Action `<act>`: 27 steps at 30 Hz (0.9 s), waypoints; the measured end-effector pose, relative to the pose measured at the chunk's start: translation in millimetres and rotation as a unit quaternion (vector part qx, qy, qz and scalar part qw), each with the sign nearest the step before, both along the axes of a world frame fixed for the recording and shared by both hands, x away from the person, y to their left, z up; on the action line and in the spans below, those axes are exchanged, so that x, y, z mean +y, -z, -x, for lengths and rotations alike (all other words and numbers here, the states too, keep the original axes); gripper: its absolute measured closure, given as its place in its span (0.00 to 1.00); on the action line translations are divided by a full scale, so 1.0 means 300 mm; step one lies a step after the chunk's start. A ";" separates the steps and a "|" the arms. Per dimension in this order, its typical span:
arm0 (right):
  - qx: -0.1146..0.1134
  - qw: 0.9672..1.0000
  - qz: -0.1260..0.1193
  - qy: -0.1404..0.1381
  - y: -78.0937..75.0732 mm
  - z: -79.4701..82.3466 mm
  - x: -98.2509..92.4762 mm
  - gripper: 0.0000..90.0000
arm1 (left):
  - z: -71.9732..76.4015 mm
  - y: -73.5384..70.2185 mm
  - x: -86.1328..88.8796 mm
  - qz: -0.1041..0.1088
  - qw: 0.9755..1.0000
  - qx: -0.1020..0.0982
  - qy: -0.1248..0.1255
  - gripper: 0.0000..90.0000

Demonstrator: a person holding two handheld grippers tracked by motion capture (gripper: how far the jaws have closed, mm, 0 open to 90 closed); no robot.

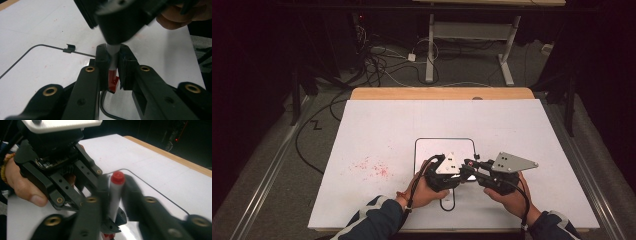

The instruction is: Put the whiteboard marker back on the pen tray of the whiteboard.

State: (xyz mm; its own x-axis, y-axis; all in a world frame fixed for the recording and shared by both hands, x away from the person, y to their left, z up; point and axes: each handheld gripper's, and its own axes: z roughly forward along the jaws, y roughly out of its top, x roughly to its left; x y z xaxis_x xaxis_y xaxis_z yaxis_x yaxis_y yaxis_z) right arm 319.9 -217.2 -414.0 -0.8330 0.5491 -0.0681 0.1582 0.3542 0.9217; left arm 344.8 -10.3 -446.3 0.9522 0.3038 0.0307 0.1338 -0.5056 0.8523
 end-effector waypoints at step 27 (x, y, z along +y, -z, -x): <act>0.161 0.980 0.011 0.119 -0.026 -0.215 -0.108 0.89 | 0.112 0.019 0.582 -0.070 0.968 -0.082 -0.227 0.21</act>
State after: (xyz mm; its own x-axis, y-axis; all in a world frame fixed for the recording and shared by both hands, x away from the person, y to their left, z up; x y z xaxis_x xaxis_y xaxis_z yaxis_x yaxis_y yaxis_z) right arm 384.3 -249.7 -406.4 -0.6625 0.7311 0.1630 0.5194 0.2915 0.8033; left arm 311.2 164.2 -452.1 0.7001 0.6722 0.2408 0.2385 -0.5380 0.8085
